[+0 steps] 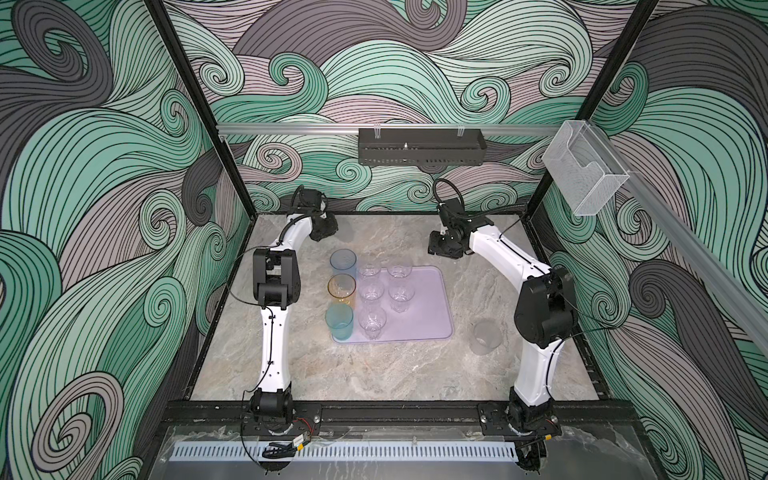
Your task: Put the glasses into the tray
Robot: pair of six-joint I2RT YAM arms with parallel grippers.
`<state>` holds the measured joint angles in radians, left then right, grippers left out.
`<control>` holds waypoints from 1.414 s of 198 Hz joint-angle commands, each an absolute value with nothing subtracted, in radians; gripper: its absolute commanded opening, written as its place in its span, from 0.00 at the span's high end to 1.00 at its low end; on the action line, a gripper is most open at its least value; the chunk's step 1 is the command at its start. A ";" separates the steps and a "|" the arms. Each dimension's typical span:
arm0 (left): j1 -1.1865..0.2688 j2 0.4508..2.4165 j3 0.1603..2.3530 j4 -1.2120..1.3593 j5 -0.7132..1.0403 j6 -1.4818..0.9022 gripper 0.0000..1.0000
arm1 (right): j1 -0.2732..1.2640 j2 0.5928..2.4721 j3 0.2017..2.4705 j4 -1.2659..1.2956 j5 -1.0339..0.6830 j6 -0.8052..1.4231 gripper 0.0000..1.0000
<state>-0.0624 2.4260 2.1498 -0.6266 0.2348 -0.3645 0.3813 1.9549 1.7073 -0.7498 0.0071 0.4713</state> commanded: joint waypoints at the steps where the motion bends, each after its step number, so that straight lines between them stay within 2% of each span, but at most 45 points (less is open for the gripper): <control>1: -0.071 2.388 2.187 -0.637 0.226 -0.346 0.95 | 0.388 1.905 1.694 -0.745 0.010 0.463 0.46; 28: -0.071 2.351 2.190 -0.635 0.225 -0.343 1.00 | 0.394 1.896 1.690 -0.740 0.009 0.465 0.46; 82: -0.071 2.223 2.158 -0.601 0.243 -0.366 1.00 | 0.399 1.875 1.671 -0.737 0.012 0.463 0.46; 177: -0.120 2.033 2.121 -0.659 0.387 -0.427 1.00 | 0.411 1.788 1.669 -0.749 0.004 0.463 0.46; 235: -0.303 1.962 2.075 -0.687 0.347 -0.394 1.00 | 0.411 1.658 1.640 -0.785 0.037 0.441 0.44; 280: -0.519 1.989 2.068 -0.741 0.228 -0.339 1.00 | 0.296 1.537 1.498 -0.793 0.017 0.496 0.44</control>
